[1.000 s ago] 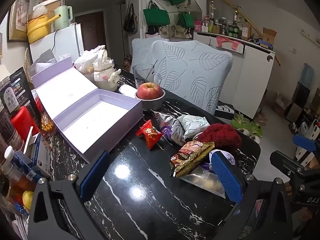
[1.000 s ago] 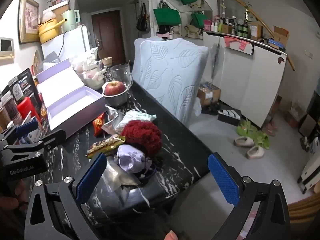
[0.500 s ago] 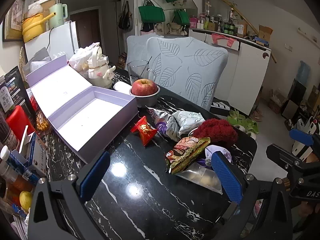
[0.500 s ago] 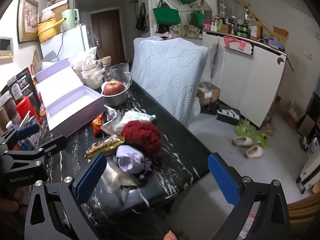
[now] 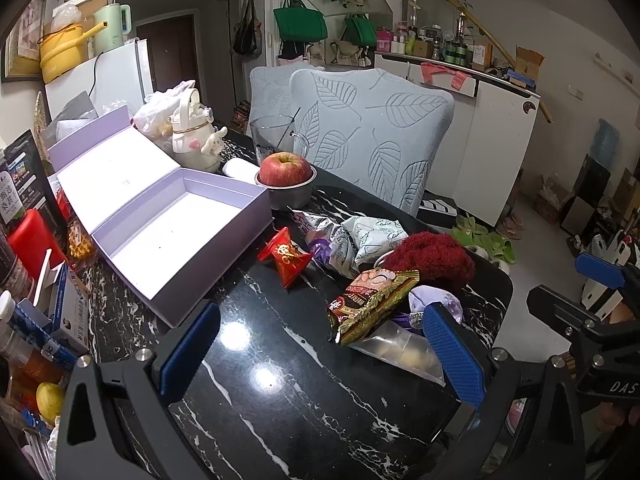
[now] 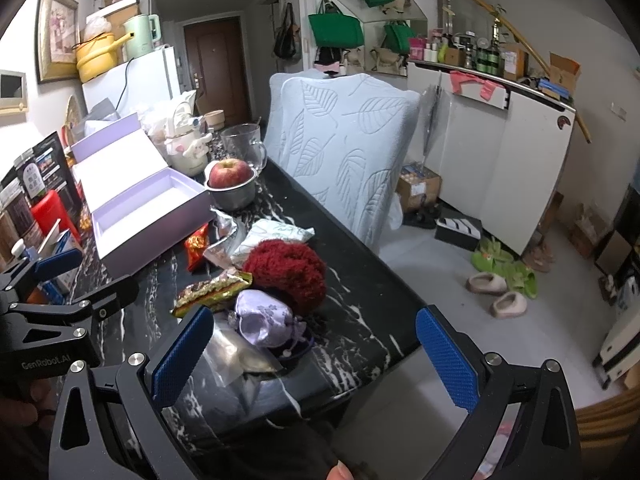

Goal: Organize soft objects

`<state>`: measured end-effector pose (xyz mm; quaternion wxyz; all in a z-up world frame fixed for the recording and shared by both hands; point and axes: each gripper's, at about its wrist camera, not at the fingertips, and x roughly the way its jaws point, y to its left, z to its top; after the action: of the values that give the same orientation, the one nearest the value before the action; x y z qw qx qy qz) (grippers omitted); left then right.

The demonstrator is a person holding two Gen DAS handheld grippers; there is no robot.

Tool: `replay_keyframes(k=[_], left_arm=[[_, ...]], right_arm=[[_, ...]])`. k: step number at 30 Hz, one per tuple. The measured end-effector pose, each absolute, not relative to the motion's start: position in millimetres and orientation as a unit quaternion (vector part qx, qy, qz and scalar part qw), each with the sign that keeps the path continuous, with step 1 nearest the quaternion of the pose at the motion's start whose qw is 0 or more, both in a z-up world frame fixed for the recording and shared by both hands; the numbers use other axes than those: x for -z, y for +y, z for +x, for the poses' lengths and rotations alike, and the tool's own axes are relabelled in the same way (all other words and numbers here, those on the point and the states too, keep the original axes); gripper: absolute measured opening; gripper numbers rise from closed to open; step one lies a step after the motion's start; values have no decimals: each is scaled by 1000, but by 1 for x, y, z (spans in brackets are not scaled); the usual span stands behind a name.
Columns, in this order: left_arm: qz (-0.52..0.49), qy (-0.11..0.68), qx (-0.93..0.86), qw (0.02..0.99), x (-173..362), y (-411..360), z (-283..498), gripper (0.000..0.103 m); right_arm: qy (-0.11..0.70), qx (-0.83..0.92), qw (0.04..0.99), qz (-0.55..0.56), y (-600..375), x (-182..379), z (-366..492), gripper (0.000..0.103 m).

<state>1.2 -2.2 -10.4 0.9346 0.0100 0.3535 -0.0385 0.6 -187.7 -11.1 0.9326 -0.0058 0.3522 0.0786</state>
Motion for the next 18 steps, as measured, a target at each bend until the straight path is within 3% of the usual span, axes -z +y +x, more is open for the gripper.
replay_keyframes(k=[18], left_arm=[[11, 355, 39, 934, 13, -4, 0, 103]], right_arm=[[356, -81, 931, -6, -187, 13, 1, 103]])
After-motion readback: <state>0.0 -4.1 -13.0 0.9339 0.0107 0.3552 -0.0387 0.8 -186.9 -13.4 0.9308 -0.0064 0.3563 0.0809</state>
